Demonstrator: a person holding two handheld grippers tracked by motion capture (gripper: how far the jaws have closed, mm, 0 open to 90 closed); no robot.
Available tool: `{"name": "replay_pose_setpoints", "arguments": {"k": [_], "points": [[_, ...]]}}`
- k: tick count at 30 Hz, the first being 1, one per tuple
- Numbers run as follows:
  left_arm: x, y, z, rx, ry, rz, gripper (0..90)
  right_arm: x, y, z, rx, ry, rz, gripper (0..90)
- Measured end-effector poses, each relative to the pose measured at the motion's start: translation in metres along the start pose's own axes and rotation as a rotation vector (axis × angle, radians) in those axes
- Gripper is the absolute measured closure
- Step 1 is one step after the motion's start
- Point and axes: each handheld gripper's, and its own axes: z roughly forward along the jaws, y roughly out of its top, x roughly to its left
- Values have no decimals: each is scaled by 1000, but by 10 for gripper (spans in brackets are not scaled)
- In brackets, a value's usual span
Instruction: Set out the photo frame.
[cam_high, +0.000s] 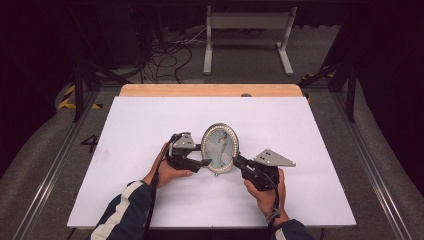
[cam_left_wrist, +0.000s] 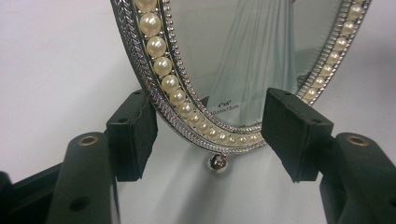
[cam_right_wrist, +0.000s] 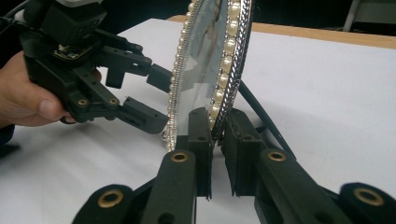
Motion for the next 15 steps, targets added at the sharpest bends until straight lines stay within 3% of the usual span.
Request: {"name": "replay_pose_setpoints", "arguments": {"k": [5,15], "points": [[-1,-1,-2,-1,5,-5,375,0,0,1,2,-2,-1,814],[4,1,-13,-113,30,-33,412,1,1,2,-10,-8,-19,815]]}}
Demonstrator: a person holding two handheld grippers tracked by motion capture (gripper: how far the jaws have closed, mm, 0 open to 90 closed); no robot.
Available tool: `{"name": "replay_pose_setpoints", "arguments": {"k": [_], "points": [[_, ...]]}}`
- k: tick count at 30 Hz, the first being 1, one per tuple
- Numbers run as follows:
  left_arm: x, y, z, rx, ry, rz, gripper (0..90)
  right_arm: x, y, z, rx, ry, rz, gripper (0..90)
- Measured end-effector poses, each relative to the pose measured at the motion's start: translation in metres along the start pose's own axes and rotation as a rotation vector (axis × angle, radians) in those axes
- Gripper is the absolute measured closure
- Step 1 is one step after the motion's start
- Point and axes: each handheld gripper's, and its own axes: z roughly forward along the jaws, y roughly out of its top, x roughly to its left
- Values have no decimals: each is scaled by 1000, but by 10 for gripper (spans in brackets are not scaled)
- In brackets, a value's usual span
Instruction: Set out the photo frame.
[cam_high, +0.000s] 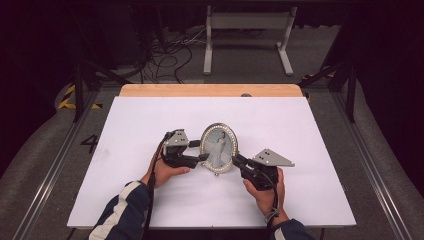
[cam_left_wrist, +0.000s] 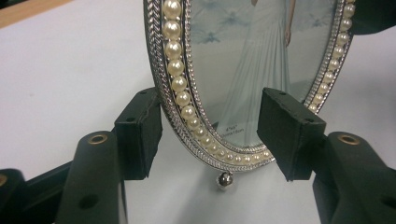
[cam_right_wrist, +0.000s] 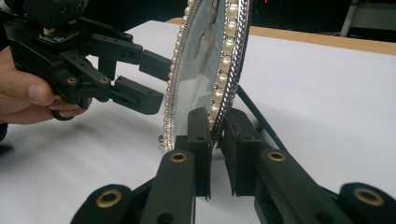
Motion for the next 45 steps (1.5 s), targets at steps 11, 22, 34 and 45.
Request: {"name": "replay_pose_setpoints", "arguments": {"k": [11,22,34,45], "points": [[2,0,-3,-23,34,-17,534,1,0,0,-2,-7,-1,814],[-3,2,-7,13,47,19,591,-4,1,-2,0,-11,9,808],[-10,2,-12,20,58,35,650,-11,2,-4,8,-24,26,796],[-19,1,-17,46,77,45,733,-18,3,-3,-1,-36,55,794]]}}
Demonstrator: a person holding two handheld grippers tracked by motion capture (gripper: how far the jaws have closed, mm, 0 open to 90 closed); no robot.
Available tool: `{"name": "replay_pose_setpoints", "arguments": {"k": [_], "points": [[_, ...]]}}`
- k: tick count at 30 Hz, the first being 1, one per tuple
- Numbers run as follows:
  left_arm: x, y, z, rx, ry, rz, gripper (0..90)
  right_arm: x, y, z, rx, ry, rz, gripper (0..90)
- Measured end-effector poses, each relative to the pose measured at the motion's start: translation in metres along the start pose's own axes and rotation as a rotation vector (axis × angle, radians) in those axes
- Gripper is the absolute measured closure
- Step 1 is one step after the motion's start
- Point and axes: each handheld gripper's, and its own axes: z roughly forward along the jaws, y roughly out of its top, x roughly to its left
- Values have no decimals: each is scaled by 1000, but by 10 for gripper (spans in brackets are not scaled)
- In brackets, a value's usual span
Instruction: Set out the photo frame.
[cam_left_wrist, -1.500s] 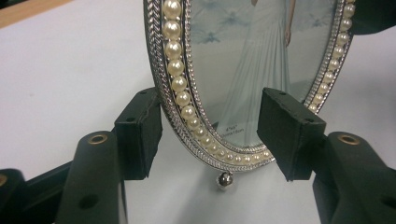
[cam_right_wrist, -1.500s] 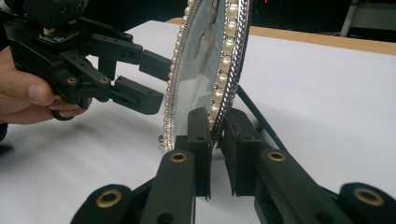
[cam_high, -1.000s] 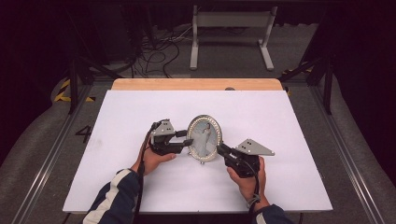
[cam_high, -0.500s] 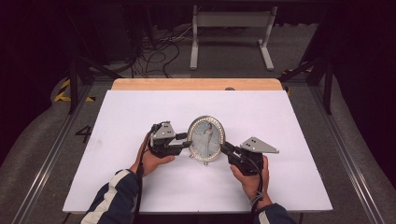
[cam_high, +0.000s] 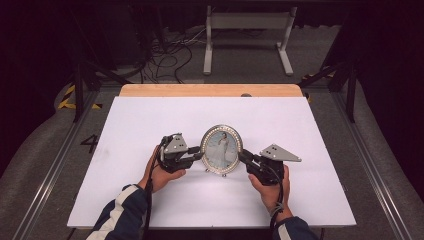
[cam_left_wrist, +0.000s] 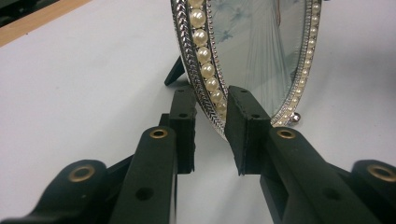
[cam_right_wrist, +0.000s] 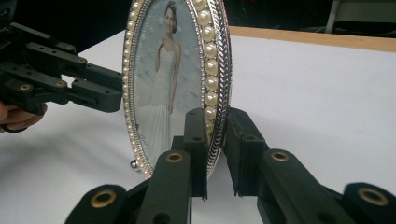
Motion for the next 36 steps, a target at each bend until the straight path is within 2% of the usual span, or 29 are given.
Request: {"name": "replay_pose_setpoints", "arguments": {"k": [4,6,9,13,19,25,36], "points": [[-1,0,0,0,1,-2,712,0,0,0,-1,-5,-6,792],[1,0,1,-24,-8,-10,704,0,0,0,-1,-6,-12,792],[2,1,-1,-57,2,-24,688,1,0,-1,1,-8,-17,806],[4,1,-1,-73,12,-38,687,0,1,-3,-7,-12,-24,825],[7,0,2,-89,-15,-46,721,1,1,-4,-6,-16,-36,857],[9,-2,2,-72,-35,-50,725,3,0,0,13,-9,-42,852],[2,-2,3,-55,-29,-46,729,-2,1,1,10,-19,-36,851]]}}
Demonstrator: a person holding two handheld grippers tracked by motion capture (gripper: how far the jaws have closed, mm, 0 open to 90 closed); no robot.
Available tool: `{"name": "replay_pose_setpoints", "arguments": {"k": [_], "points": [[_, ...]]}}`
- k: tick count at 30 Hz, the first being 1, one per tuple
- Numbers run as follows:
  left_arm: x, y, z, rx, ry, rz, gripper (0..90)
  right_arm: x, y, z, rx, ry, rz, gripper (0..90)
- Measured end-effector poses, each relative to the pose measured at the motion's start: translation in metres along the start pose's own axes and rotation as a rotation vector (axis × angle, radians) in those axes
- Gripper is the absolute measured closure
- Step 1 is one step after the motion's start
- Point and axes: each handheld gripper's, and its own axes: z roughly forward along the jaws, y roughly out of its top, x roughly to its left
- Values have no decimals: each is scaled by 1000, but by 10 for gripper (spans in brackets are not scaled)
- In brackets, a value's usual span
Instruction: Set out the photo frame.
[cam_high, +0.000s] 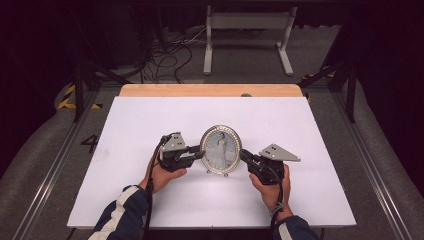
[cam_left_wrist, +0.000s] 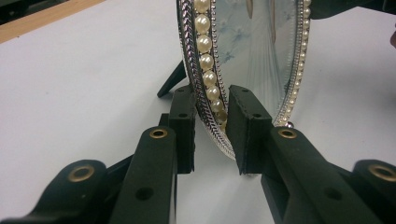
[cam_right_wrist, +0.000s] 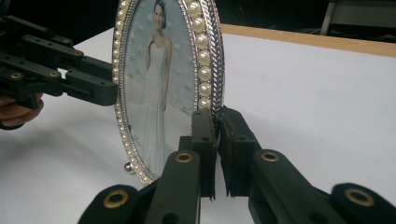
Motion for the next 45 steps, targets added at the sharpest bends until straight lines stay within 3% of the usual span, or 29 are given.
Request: {"name": "replay_pose_setpoints", "arguments": {"k": [20,32,45], "points": [[-7,-3,-4,22,14,16,738,-6,3,8,2,4,0,840],[-9,-2,-3,26,45,42,728,-5,3,8,7,4,-10,839],[-7,-3,-3,20,38,37,731,-4,2,8,7,5,-12,838]]}}
